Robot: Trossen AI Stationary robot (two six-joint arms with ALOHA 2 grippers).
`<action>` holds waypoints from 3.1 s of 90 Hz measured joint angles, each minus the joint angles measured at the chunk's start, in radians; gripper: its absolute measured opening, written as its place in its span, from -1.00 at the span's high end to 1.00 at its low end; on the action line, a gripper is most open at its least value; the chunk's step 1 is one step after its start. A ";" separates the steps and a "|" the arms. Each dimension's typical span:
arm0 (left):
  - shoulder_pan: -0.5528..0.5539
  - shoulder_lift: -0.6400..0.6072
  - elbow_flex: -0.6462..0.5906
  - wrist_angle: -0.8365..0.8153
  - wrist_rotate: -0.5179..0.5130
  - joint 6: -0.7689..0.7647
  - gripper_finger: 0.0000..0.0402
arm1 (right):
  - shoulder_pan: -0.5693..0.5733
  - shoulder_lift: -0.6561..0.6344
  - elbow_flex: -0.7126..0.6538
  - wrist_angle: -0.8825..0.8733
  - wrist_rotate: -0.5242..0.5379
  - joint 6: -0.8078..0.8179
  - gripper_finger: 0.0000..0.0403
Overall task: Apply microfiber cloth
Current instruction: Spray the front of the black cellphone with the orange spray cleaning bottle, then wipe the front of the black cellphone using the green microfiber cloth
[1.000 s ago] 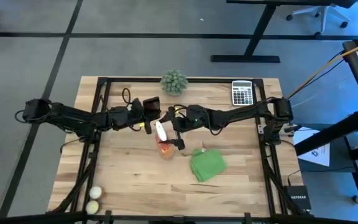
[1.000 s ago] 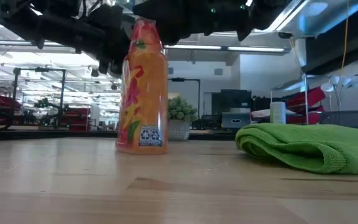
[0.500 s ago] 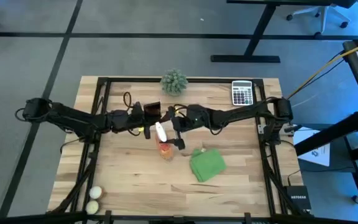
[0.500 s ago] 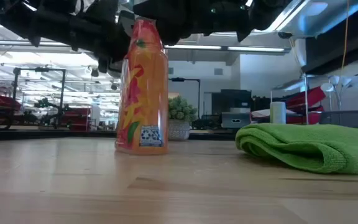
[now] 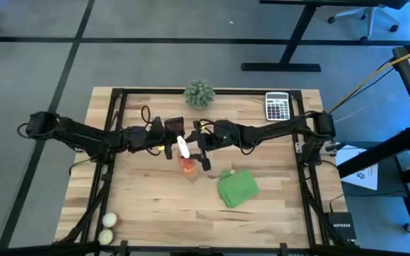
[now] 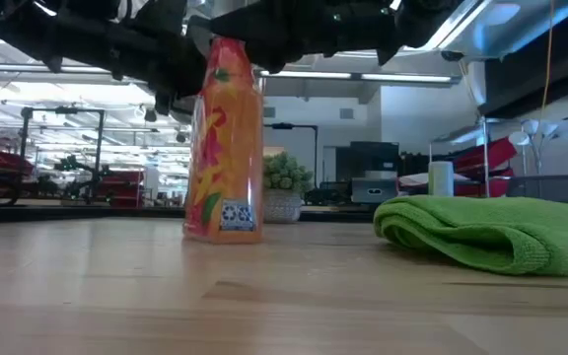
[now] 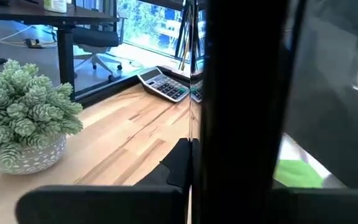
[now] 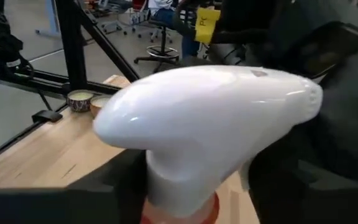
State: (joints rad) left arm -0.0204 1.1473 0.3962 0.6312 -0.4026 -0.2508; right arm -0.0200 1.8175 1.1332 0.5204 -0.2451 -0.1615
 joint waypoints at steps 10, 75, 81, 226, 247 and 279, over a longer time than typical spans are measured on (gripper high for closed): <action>0.000 0.000 0.000 0.000 0.000 0.003 0.92 | 0.000 0.000 0.000 -0.001 0.008 -0.003 -0.03; 0.000 -0.113 0.000 -0.108 -0.047 0.008 0.92 | 0.000 -0.192 0.000 -0.350 0.160 -0.008 -0.56; 0.000 -0.115 0.000 -0.107 -0.048 0.009 0.92 | 0.000 -0.192 0.000 -0.329 0.161 -0.009 -0.56; -0.729 0.456 0.266 -0.249 -0.375 -0.987 0.92 | 0.432 -0.200 -0.325 -0.822 0.205 0.343 -0.56; -0.698 0.598 0.307 -0.256 -0.293 -1.184 0.92 | 0.433 -0.149 -0.323 -0.790 0.289 0.263 -0.56; -0.661 0.659 0.312 -0.248 -0.215 -1.328 0.91 | 0.432 -0.147 -0.324 -0.754 0.355 0.208 -0.56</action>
State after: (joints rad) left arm -0.6810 1.8061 0.7078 0.3832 -0.6178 -1.5785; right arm 0.4120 1.6707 0.8089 -0.2332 0.1096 0.0465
